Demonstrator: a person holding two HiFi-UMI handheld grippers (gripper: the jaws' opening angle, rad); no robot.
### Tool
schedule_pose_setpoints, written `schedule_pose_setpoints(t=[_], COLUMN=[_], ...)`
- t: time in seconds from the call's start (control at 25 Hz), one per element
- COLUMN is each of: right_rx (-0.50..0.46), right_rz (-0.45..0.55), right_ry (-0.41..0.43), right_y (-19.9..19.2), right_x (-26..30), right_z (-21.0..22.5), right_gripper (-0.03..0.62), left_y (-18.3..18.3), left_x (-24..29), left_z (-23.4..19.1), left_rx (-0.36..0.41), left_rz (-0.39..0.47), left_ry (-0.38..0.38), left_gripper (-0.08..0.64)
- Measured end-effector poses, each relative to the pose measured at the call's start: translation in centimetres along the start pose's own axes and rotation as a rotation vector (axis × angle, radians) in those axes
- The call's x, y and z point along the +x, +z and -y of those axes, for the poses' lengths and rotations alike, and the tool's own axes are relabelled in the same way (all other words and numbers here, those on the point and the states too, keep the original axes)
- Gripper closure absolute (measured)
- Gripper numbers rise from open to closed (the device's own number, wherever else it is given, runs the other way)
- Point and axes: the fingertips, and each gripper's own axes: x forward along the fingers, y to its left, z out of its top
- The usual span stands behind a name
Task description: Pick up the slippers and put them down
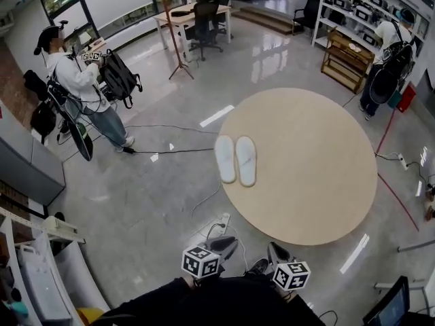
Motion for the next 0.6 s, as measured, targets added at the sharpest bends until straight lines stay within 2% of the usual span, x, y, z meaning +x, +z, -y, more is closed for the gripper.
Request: schedule_pose_setpoints(t=[0.16, 0.28, 0.44, 0.6], right_rx=[-0.008, -0.018, -0.004, 0.018], right_rz=[0.01, 0.007, 0.014, 0.009], right_ry=[0.029, 0.052, 0.07, 0.097], right_y=[3.5, 5.0, 6.7, 7.7], right_x=[-0.3, -0.7, 0.1, 2.7], right_z=[4.5, 6.7, 9.3, 10.1], right_gripper=[0.574, 0.574, 0.573, 0.574], left_y=[2.8, 3.7, 4.2, 5.0], left_x=[4.4, 5.9, 7.0, 7.3], left_z=[3.3, 4.2, 3.5, 1.0], left_rx=[0.049, 0.044, 0.005, -0.026], left_rz=[0.032, 0.054, 0.07, 0.088], left_ry=[0.014, 0.052, 0.122, 0.194], left_gripper=[0.497, 0.497, 0.497, 0.497])
